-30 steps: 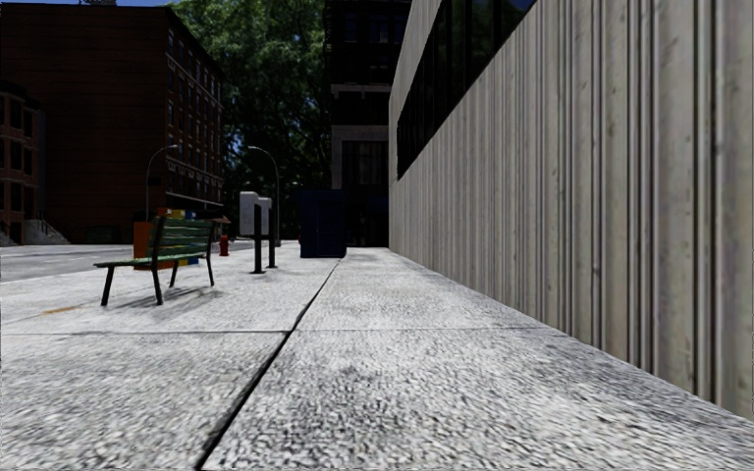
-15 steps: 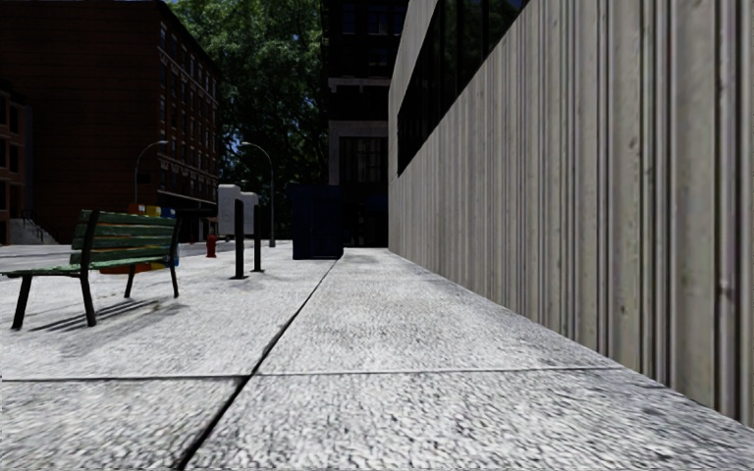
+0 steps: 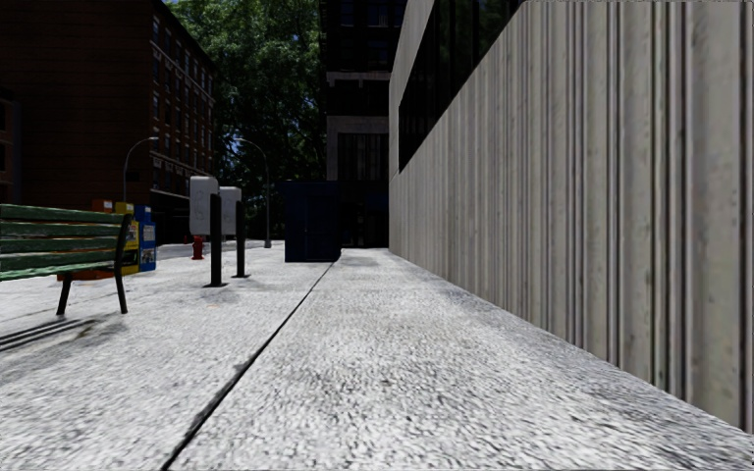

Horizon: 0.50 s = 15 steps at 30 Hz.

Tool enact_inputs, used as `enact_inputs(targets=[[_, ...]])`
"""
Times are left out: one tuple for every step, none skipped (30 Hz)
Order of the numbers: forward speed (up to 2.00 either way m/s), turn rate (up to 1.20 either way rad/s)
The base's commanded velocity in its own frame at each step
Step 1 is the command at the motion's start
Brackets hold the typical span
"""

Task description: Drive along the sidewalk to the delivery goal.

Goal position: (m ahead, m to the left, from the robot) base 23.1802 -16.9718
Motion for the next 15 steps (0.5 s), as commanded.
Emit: enact_inputs(targets=[[2.00, 0.00], [2.00, 0.00], [2.00, 0.00], [2.00, 0.00], [2.00, 0.00], [2.00, 0.00], [2.00, 0.00], [2.00, 0.00], [2.00, 0.00], [2.00, 0.00], [2.00, 0.00], [2.00, 0.00], [2.00, 0.00], [2.00, 0.00], [2.00, 0.00]])
